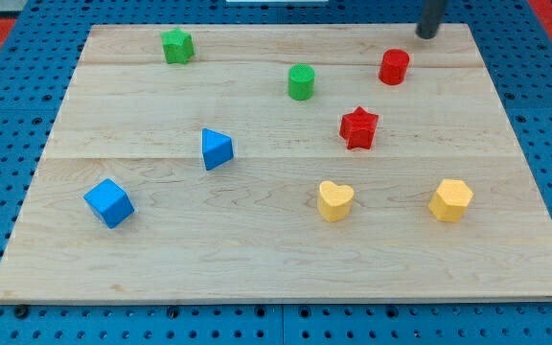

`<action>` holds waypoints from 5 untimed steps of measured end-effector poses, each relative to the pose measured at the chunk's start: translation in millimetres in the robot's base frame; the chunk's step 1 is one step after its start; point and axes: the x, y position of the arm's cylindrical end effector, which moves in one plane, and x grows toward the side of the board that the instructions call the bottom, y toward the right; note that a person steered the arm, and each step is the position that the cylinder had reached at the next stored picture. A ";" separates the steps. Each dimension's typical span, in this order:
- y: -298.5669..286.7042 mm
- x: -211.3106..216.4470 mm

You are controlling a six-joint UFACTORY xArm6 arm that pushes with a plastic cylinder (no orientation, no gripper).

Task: Move the red circle to the top right of the red star

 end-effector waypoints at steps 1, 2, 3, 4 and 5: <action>-73.6 63.7; -56.4 117.5; -72.5 95.1; -64.2 52.8; -37.5 40.2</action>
